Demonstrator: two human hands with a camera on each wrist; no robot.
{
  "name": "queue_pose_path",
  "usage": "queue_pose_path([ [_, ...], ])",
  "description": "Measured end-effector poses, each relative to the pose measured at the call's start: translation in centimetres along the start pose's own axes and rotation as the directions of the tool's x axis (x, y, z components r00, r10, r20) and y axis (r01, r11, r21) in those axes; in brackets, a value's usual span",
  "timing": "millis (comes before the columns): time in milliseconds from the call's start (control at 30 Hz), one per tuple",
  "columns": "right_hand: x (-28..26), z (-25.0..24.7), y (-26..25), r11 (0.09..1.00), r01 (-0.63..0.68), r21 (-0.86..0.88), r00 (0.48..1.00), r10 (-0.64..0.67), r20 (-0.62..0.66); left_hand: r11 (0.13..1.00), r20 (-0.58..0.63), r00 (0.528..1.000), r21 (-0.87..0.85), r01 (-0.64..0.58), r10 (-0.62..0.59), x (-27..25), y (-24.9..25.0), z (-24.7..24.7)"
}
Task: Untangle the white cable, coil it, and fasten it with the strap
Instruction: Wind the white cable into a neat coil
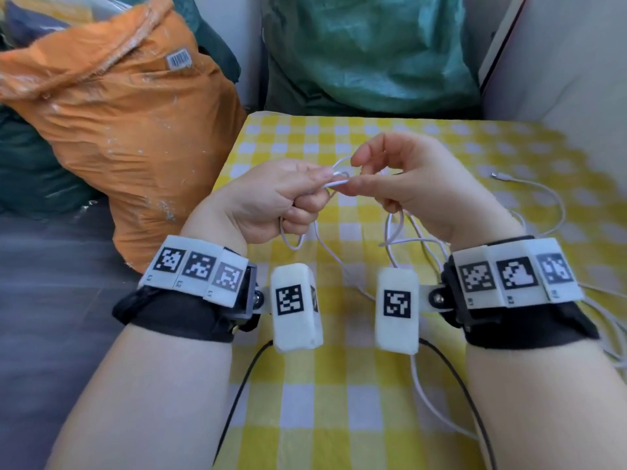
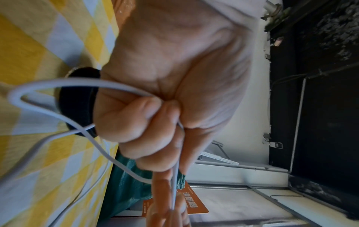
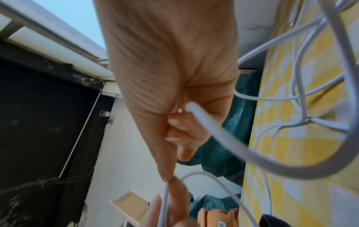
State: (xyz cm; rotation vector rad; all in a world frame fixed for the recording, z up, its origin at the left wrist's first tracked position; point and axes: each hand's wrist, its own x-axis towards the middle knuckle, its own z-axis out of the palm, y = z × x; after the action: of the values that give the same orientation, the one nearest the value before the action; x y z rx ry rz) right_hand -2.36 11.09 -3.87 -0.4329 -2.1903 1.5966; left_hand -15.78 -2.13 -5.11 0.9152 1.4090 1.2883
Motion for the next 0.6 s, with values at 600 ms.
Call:
queue_pose_path([
  [600, 0.9, 1.3, 1.2, 0.999, 0.04, 0.0, 0.993, -0.04, -0.107, 0.944, 0.001, 0.994, -0.312, 0.107, -0.112, 0.9, -0.6, -0.3],
])
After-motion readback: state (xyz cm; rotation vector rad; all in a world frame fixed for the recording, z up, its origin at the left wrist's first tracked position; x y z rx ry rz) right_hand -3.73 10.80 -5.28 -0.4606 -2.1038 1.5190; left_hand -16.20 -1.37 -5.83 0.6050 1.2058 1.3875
